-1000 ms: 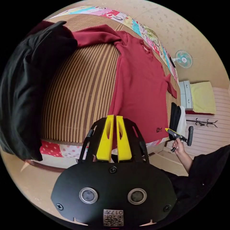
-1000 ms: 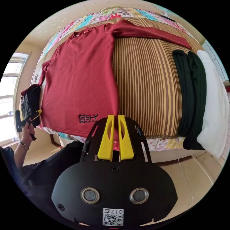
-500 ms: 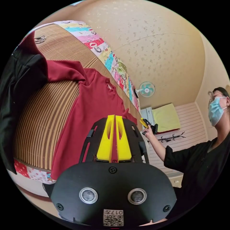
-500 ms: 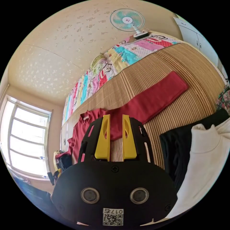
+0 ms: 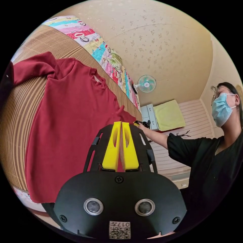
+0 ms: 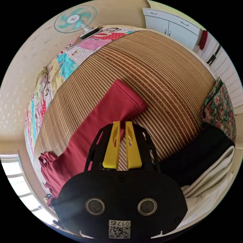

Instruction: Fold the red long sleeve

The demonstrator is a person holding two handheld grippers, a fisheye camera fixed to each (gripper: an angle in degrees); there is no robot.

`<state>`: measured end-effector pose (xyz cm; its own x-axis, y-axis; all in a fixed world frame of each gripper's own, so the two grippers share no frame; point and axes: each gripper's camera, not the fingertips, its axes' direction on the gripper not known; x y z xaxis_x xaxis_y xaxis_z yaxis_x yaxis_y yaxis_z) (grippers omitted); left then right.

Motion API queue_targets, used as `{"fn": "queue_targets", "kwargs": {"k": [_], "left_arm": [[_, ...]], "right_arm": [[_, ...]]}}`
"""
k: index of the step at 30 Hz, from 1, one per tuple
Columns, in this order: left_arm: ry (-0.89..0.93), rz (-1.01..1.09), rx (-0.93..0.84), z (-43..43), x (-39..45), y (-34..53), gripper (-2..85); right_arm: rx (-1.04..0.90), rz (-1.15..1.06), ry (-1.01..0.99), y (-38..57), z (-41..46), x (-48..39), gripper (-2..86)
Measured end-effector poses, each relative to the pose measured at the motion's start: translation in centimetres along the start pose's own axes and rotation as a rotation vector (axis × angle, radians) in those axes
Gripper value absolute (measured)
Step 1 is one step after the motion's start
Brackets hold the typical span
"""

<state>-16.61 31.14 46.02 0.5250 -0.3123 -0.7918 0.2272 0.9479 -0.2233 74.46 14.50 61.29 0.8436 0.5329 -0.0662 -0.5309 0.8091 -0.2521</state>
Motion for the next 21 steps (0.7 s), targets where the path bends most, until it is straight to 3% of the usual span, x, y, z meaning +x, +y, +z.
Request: {"fn": "queue_targets", "kwargs": {"k": [3, 7, 12, 15, 21], "left_arm": [[0.039, 0.048, 0.050, -0.4, 0.6, 0.3, -1.0], [-0.062, 0.067, 0.057, -0.6, 1.1, 0.2, -1.0], [-0.129, 0.050, 0.113, -2.0, 0.4, 0.3, -1.0], [-0.214, 0.025, 0.126, -3.2, -0.3, 0.5, -1.0], [-0.206, -0.033, 0.170, -6.4, -2.7, 1.3, -1.0]], "right_arm": [[0.130, -0.066, -0.130, 1.8, -4.2, -0.1, 3.6], [0.355, 0.080, -0.133, 7.5, -11.2, 2.9, 3.1], [0.340, 0.082, 0.015, 10.1, -12.5, 2.4, 3.0], [0.388, 0.068, -0.028, 12.1, -13.6, -1.3, 2.9], [0.691, -0.284, -0.303, 22.1, -19.6, -19.2, 3.2]]}}
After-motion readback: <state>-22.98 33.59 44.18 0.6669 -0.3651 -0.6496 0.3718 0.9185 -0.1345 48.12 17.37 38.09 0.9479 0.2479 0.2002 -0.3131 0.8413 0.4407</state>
